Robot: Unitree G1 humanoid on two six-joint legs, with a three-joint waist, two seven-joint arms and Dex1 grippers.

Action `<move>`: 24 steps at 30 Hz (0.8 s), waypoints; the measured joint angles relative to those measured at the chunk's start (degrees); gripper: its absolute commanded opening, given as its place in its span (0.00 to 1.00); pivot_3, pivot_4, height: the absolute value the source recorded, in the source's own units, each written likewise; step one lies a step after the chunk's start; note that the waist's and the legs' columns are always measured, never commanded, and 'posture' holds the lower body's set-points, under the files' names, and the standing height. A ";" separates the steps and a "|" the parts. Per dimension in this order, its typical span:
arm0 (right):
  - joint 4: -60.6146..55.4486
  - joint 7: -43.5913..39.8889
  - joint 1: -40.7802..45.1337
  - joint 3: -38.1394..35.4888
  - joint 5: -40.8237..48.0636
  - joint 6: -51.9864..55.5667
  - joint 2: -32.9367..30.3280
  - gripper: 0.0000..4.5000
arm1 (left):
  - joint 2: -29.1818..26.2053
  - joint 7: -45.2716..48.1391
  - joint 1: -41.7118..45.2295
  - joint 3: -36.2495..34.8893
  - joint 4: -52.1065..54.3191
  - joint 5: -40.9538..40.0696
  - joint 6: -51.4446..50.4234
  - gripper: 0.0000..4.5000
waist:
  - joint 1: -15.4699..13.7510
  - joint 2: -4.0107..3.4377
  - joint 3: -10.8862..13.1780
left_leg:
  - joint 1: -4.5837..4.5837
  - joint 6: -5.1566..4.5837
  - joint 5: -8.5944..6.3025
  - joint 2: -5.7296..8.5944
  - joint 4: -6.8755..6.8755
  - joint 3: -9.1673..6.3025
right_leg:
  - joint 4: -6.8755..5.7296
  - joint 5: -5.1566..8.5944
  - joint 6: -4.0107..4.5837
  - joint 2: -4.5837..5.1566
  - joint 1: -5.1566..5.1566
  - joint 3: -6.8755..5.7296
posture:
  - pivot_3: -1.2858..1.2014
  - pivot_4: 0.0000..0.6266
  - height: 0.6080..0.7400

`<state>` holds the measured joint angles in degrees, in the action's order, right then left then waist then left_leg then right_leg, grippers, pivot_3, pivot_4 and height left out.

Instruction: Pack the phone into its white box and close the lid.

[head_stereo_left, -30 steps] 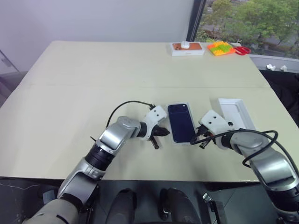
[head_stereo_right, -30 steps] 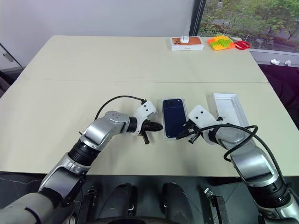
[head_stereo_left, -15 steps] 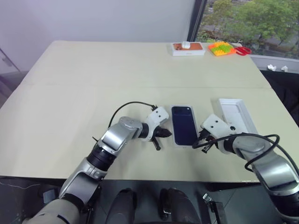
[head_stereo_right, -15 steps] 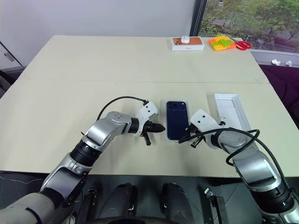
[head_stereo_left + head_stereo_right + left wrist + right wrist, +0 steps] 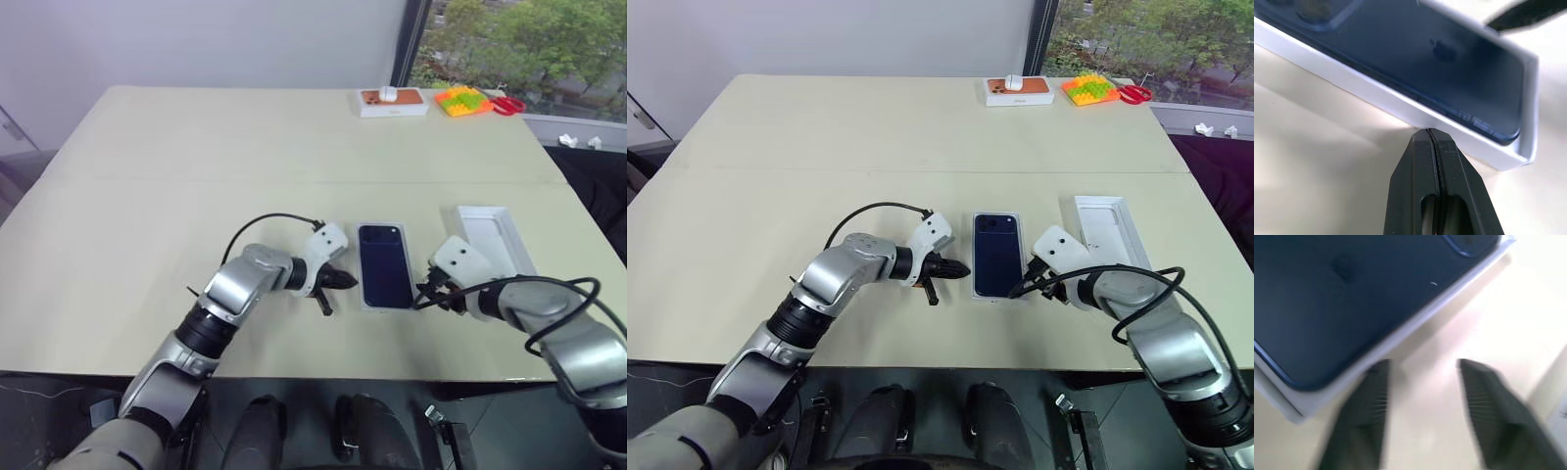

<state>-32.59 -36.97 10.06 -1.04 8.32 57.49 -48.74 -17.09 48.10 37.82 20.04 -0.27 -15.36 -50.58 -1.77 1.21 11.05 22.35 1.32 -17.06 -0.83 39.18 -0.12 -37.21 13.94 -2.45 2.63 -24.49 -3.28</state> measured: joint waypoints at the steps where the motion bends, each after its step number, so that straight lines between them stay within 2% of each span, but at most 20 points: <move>1: -0.01 0.14 0.55 -1.91 0.46 0.94 0.08 0.62 | -1.63 0.35 -0.32 -1.28 0.52 -0.33 0.07 0.00 | 0.23 -0.01 0.00 | -0.02 0.00 0.00 -0.01 0.00 0.00 | -0.02 0.00 0.00 -0.01 0.00 0.00 | 0.52 0.24 1.00; 4: 0.22 1.66 5.13 -8.09 2.17 7.35 1.22 0.62 | -7.63 2.60 -2.88 -4.47 1.36 -0.44 3.62 0.00 | 1.21 -0.04 -0.01 | -0.06 0.00 0.00 -0.08 -0.02 0.01 | -0.07 -0.01 0.02 -0.03 -0.01 0.02 | 0.52 0.24 1.00; 6: 2.04 3.65 9.38 -11.04 3.07 13.29 3.30 0.62 | -10.50 5.94 -5.20 -5.99 1.53 -0.59 9.39 0.00 | 1.20 -0.05 -0.02 | -0.08 0.00 0.00 -0.10 -0.02 0.00 | -0.10 -0.01 0.03 -0.03 0.00 0.02 | 0.52 0.24 1.00; 10: 8.77 7.39 14.44 -11.11 3.37 22.16 7.18 0.62 | -13.01 11.40 -7.00 -7.23 1.53 -1.62 17.19 0.00 | 0.94 -0.09 -0.01 | -0.01 0.00 0.00 -0.06 -0.02 0.03 | -0.06 -0.01 0.04 0.07 -0.02 0.02 | 0.52 0.24 1.00; 14: 15.30 9.94 19.31 -11.22 3.70 27.95 9.24 0.62 | -15.24 15.76 -6.85 -8.12 1.38 -2.81 20.91 0.00 | 1.08 -0.11 -0.01 | 0.00 -0.01 0.00 -0.02 -0.02 0.11 | 0.00 -0.01 0.03 0.11 -0.02 0.06 | 0.52 0.24 1.00; 23: 24.32 14.84 22.58 -10.65 3.23 30.98 10.67 0.62 | -17.77 22.89 -8.63 -7.68 5.46 -5.85 21.12 0.00 | 1.15 -0.14 -0.01 | 0.00 -0.01 -0.01 -0.05 -0.02 0.10 | -0.08 -0.02 0.03 0.06 -0.05 0.05 | 0.52 0.24 1.00; 24: 24.51 15.01 22.58 -10.65 3.25 30.97 10.71 0.57 | -17.74 22.87 -8.69 -7.68 5.61 -6.00 21.12 0.00 | 1.15 -0.14 -0.01 | -0.01 -0.01 -0.01 -0.05 -0.02 0.10 | -0.09 -0.02 0.03 0.06 -0.05 0.06 | 0.52 0.24 1.00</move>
<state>-8.08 -21.97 32.64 -11.68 11.56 88.46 -38.03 -34.83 70.97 29.14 12.36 5.34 -21.35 -29.46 -0.62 1.07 11.04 22.34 1.31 -17.07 -0.88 39.15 -0.02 -37.30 13.92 -2.42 2.69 -24.55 -3.22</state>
